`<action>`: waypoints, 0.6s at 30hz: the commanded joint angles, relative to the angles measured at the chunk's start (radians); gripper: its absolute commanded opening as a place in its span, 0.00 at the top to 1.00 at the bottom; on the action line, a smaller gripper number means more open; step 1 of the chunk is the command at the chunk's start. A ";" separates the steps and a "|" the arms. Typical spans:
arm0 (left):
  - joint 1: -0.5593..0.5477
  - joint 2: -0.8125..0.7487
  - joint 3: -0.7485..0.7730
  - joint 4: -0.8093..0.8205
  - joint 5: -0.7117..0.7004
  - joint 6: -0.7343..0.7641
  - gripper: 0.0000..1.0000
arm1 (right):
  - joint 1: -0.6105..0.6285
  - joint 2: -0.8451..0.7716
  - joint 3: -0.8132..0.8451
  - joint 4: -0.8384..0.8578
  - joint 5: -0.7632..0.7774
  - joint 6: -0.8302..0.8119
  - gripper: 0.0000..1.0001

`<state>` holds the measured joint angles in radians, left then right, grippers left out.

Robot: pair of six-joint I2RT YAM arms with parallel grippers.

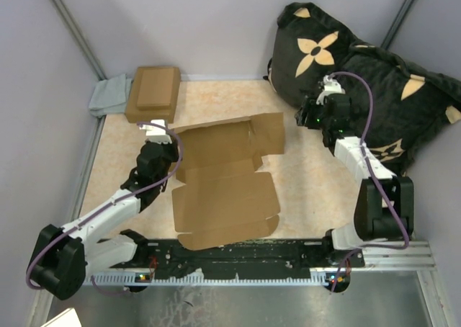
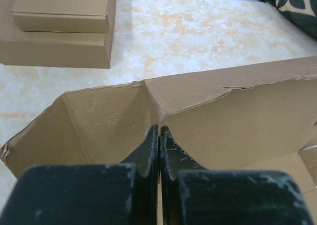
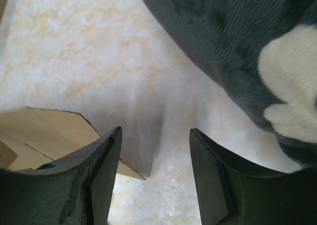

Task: Fold the paper box

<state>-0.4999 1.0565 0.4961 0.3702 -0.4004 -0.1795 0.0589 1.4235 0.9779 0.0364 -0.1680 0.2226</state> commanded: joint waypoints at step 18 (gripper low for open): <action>-0.017 -0.053 -0.033 0.087 0.032 0.019 1.00 | 0.005 0.203 -0.086 0.341 -0.357 -0.090 0.43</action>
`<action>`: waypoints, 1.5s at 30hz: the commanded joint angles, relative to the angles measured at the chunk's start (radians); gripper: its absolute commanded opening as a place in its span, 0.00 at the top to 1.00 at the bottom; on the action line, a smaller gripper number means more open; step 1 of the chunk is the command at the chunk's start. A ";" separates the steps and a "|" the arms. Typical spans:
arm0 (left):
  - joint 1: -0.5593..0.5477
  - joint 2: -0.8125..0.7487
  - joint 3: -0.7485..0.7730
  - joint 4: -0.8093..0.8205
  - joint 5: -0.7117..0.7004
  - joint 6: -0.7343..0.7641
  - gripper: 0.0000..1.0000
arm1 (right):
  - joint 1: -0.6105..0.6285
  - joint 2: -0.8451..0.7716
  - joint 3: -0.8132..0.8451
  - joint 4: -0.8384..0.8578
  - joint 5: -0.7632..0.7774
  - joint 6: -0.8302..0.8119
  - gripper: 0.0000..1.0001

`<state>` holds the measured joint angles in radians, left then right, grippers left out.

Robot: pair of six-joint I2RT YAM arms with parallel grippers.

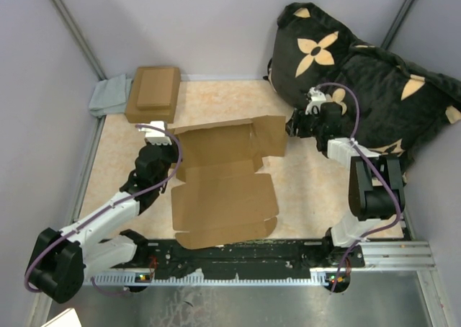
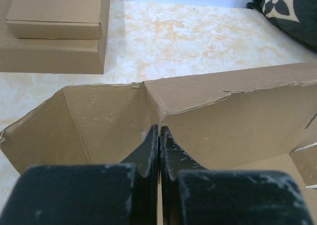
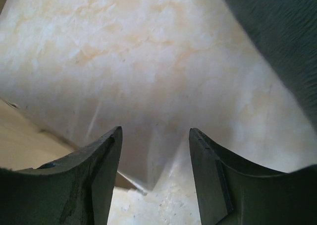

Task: Fold the paper box

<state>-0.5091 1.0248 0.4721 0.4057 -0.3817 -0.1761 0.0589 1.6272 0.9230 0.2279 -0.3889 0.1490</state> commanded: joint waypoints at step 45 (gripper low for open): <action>-0.126 -0.192 -0.242 0.185 -0.033 0.060 1.00 | 0.275 -0.416 -0.335 0.166 -0.283 -0.049 0.29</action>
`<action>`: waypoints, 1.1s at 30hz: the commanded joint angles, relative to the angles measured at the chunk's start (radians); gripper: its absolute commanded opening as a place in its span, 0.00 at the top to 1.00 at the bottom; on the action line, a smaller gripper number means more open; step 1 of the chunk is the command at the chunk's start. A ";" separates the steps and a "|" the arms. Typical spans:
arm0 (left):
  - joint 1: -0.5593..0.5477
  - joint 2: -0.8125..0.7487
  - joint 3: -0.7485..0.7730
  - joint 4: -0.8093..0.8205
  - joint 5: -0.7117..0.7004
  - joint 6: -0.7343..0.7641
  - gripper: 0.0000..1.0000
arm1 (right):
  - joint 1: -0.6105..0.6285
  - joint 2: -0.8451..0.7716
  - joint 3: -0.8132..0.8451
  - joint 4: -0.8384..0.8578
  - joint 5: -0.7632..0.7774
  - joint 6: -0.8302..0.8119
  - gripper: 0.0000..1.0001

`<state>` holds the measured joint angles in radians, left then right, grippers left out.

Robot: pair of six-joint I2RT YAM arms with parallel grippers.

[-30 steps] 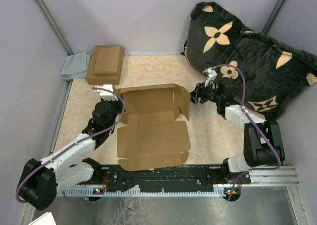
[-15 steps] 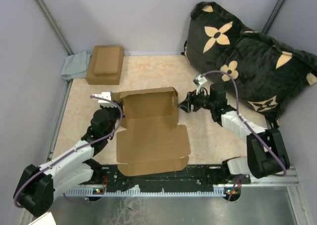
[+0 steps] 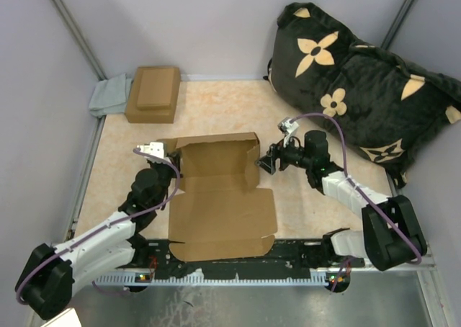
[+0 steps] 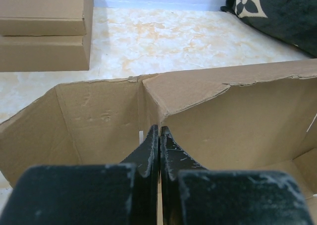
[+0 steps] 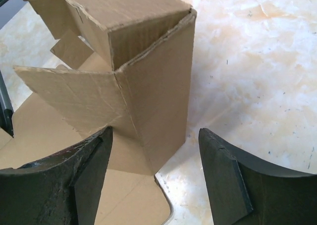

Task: Fold the paper box

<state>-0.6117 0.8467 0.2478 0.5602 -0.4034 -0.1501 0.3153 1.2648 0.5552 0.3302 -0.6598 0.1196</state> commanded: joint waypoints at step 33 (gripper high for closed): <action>-0.091 -0.074 -0.028 0.049 -0.023 0.080 1.00 | 0.348 -0.099 0.036 -0.061 0.616 -0.018 0.27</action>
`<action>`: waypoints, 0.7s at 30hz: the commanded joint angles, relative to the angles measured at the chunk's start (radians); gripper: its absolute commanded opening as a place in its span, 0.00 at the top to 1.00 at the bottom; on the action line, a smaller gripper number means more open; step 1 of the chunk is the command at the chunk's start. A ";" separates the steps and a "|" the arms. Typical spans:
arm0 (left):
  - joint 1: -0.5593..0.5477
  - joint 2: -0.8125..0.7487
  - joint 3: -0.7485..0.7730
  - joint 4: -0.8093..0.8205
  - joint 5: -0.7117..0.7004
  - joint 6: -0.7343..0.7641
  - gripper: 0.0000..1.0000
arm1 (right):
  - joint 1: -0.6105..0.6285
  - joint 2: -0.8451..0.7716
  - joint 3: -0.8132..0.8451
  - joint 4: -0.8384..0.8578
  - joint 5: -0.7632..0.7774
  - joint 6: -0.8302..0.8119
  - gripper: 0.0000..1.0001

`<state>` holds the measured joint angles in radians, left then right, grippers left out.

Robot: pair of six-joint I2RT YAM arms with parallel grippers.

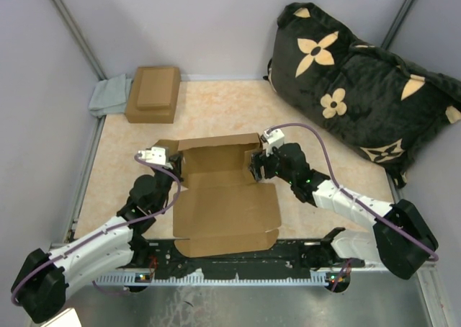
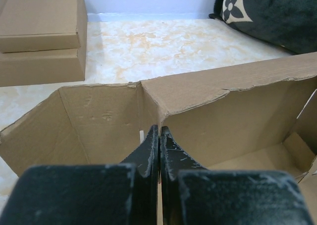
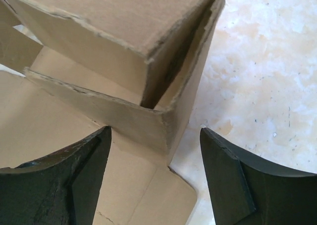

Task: Fold the paper box

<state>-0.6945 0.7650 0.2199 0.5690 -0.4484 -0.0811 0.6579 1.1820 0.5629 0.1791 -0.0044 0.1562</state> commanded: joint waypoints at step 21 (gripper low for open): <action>-0.010 0.003 0.003 0.043 0.033 0.017 1.00 | 0.005 0.007 0.019 0.130 -0.089 -0.084 0.26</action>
<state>-0.6945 0.7807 0.2199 0.5819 -0.4366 -0.0731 0.6579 1.1793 0.5632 0.2218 -0.0689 0.0849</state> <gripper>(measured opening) 0.008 0.750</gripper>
